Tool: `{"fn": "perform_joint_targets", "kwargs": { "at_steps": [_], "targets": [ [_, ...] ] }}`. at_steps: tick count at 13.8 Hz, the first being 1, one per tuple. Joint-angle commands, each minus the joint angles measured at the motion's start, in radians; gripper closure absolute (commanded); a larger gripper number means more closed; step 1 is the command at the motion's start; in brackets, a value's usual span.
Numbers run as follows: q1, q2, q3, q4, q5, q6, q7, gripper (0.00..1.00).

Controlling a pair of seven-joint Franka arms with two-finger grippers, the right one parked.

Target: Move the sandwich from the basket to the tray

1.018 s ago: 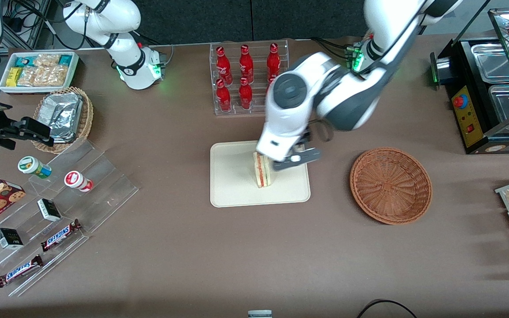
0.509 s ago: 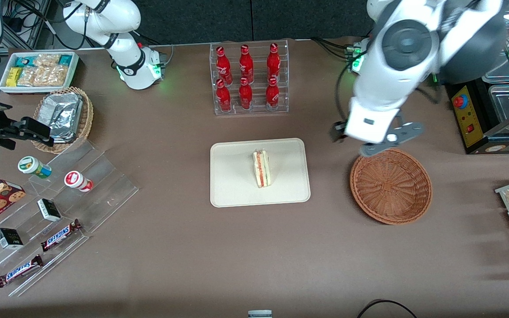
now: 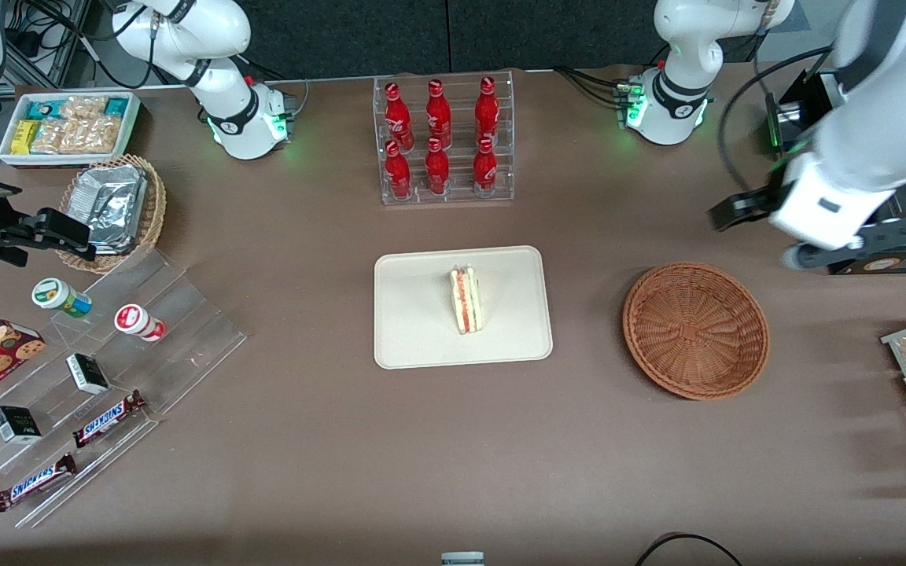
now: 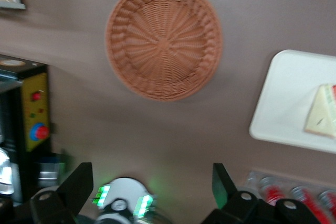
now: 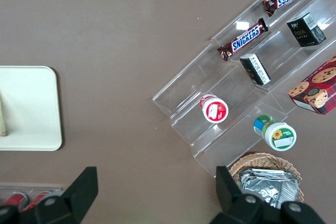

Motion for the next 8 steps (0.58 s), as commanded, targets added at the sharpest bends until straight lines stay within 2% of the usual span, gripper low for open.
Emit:
{"fn": "perform_joint_targets", "kwargs": {
  "at_steps": [1,4,6,8],
  "targets": [
    [-0.051,-0.077,0.16,-0.039,-0.036,-0.053,0.225,0.0],
    [-0.084,-0.125,0.273,-0.078,-0.036,-0.073,0.372,0.0],
    [-0.124,-0.165,0.332,-0.098,-0.032,-0.085,0.394,0.0],
    [-0.135,-0.179,0.34,-0.106,-0.029,-0.085,0.375,0.0]
  ]
}}
